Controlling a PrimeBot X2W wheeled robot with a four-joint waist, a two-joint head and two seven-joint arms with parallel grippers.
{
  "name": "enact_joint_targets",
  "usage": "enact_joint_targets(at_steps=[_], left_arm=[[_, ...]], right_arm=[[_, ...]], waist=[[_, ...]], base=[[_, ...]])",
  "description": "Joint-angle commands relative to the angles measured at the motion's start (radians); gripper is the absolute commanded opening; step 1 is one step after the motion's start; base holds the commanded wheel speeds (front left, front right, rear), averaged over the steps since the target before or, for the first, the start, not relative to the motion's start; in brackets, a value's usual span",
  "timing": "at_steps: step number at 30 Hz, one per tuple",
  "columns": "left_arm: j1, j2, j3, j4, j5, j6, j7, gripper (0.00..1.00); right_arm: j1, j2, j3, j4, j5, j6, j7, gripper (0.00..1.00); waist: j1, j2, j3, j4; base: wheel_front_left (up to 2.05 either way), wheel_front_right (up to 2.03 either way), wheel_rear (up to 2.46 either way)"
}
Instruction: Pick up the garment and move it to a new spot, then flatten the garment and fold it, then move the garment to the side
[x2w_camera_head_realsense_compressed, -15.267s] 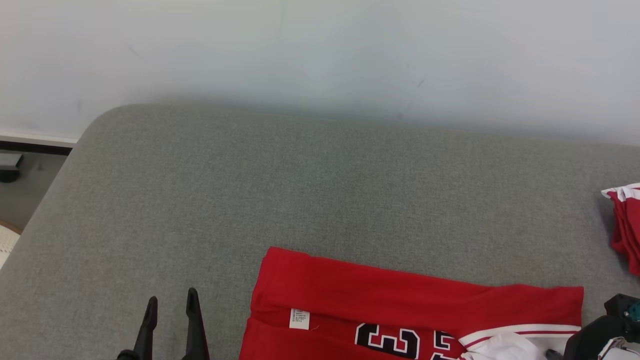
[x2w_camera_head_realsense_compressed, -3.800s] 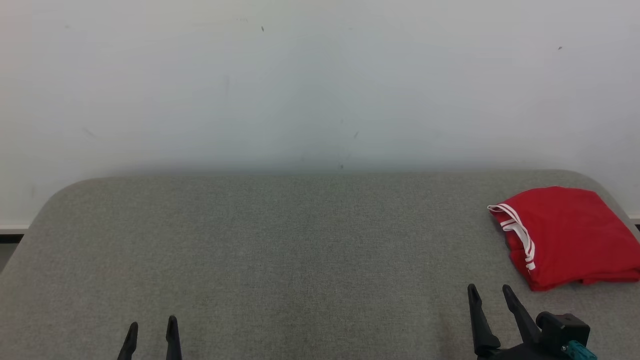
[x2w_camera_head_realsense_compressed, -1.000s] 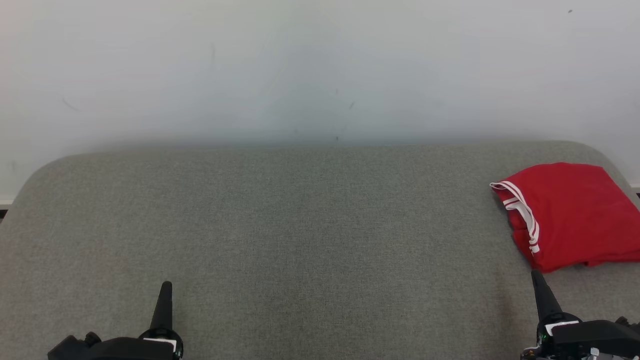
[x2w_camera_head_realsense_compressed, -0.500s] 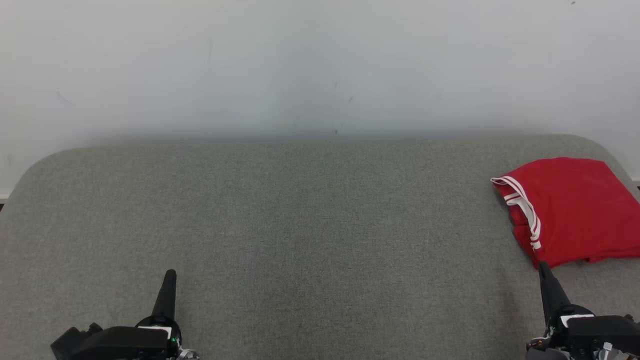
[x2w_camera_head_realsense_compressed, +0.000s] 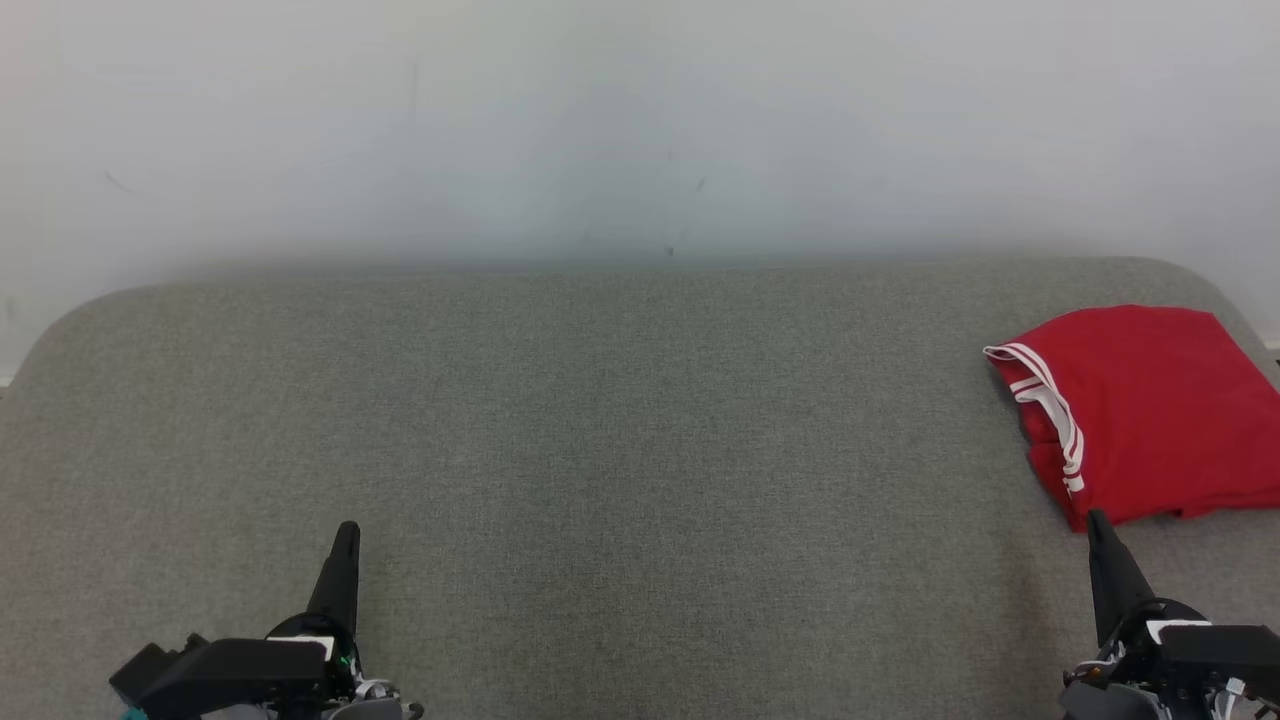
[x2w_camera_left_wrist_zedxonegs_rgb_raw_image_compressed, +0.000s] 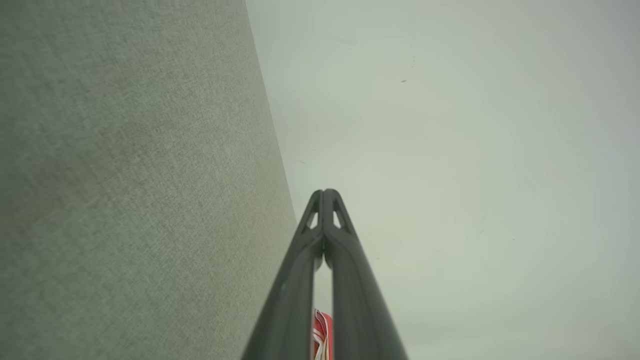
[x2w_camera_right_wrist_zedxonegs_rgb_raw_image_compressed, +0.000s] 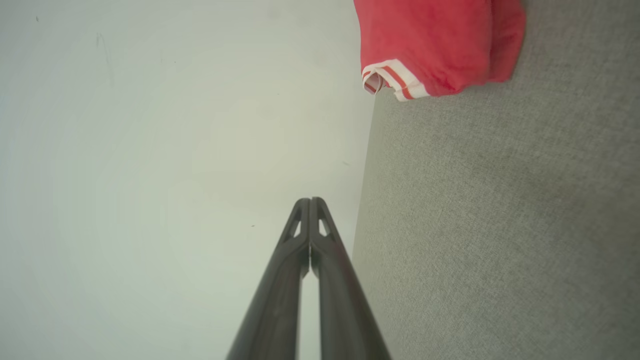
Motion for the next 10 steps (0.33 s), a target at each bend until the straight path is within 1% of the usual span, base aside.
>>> enact_joint_targets(at_steps=[1, 10], left_arm=[[-0.021, 0.004, -0.002, 0.001, -0.025, -0.002, 0.006, 0.00], [-0.028, 0.004, -0.004, 0.003, -0.073, -0.003, 0.017, 0.00]], right_arm=[[-0.008, -0.001, -0.005, -0.007, 0.026, -0.002, 0.007, 0.00], [-0.012, -0.001, -0.014, -0.009, 0.073, -0.002, 0.019, 0.00]], waist=[[0.0000, -0.0001, 0.002, 0.000], [0.0000, -0.0001, 0.011, -0.001]], base=[[0.00, 0.00, 0.00], [0.00, 0.00, 0.00]])
